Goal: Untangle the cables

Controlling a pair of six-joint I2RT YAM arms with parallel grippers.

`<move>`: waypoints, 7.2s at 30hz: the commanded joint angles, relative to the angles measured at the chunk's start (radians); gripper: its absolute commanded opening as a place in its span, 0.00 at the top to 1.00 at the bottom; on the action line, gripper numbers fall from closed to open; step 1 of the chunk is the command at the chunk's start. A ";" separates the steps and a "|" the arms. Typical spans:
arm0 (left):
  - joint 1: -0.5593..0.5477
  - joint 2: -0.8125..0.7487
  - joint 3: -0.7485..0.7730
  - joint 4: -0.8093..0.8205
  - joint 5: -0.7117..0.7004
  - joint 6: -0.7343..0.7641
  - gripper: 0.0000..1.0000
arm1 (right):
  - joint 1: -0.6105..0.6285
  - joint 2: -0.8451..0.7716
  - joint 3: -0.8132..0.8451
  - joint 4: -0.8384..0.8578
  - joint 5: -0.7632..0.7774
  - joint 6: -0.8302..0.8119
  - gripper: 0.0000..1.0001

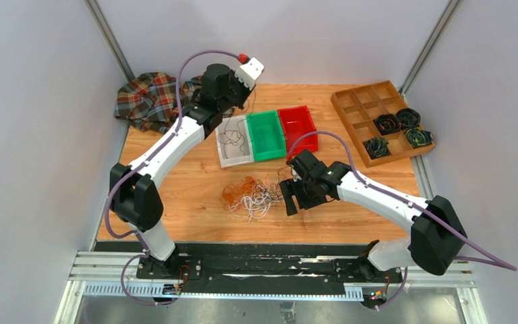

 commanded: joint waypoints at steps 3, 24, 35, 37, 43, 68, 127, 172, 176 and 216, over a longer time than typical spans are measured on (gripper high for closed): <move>0.008 0.061 0.145 0.056 0.028 -0.161 1.00 | 0.002 -0.001 -0.003 0.012 0.004 0.009 0.24; 0.040 0.149 -0.090 -0.047 -0.132 0.079 1.00 | 0.002 0.000 0.006 0.034 -0.055 0.028 0.24; 0.056 0.236 -0.129 0.008 -0.229 0.210 0.99 | 0.002 0.025 0.023 0.024 -0.051 0.021 0.24; 0.059 0.247 -0.128 0.005 -0.263 0.206 1.00 | 0.003 0.032 0.026 0.024 -0.050 0.019 0.24; 0.066 0.266 -0.107 -0.040 -0.302 0.179 1.00 | 0.002 0.045 0.032 0.024 -0.043 0.018 0.24; 0.038 0.393 0.201 -0.304 -0.092 0.060 0.45 | 0.002 0.001 0.044 0.005 -0.016 0.030 0.24; 0.065 0.235 -0.008 -0.281 0.175 0.652 0.99 | 0.001 -0.001 0.022 0.030 -0.055 0.074 0.25; -0.120 0.114 0.111 -0.901 1.141 0.464 0.10 | -0.019 -0.152 0.115 0.027 -0.385 -0.071 0.24; -0.125 0.117 0.112 -0.904 1.186 0.452 0.17 | -0.019 -0.167 0.100 0.093 -0.470 -0.055 0.25; 0.031 -0.461 -0.050 -0.889 0.926 0.186 0.99 | -0.031 -0.163 0.111 -0.138 0.141 -0.046 0.16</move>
